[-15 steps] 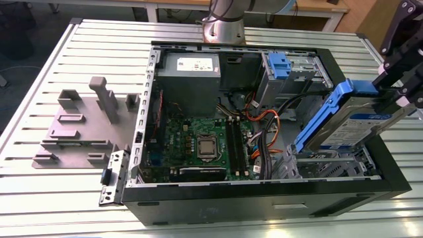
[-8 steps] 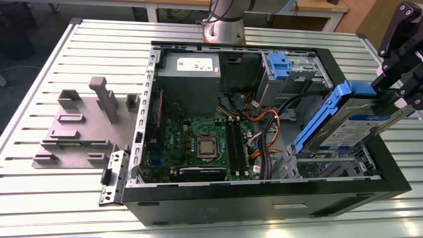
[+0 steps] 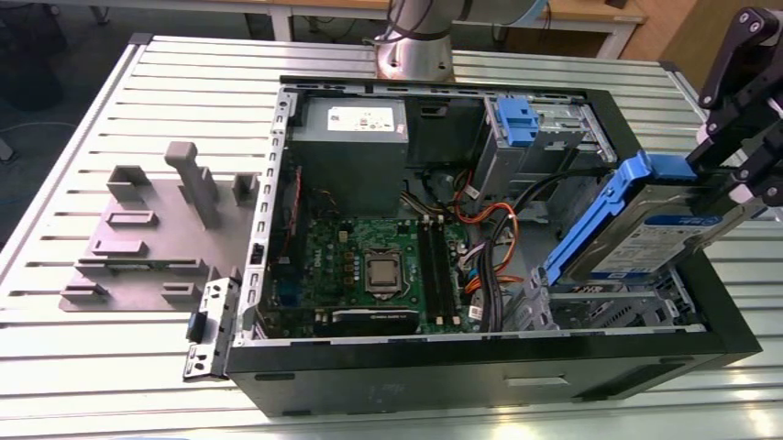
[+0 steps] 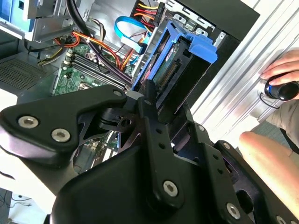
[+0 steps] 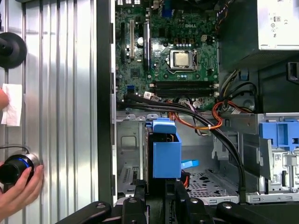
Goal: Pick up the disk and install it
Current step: 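Insert the disk into the insertion slot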
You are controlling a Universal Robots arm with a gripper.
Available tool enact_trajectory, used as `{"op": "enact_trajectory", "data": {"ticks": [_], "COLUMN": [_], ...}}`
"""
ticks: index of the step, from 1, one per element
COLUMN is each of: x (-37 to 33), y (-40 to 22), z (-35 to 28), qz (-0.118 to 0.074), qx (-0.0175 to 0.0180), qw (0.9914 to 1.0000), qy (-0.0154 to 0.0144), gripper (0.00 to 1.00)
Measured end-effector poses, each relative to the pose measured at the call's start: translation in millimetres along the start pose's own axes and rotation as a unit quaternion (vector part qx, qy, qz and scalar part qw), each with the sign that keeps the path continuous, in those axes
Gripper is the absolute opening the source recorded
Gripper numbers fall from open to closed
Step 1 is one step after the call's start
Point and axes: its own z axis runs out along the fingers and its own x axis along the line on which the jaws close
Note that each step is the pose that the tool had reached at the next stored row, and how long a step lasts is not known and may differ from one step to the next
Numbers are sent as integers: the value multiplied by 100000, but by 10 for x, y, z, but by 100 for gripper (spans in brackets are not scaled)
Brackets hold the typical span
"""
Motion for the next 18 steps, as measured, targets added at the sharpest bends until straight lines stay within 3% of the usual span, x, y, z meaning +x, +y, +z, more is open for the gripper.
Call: {"op": "enact_trajectory", "data": {"ticks": [9,18], "x": [2,10], "y": [-1,-5], "z": [29,174], "qz": [0,-3], "qx": [0,27], "qw": [100000,100000], "qy": [-14,-9], "gripper": [35,35]}}
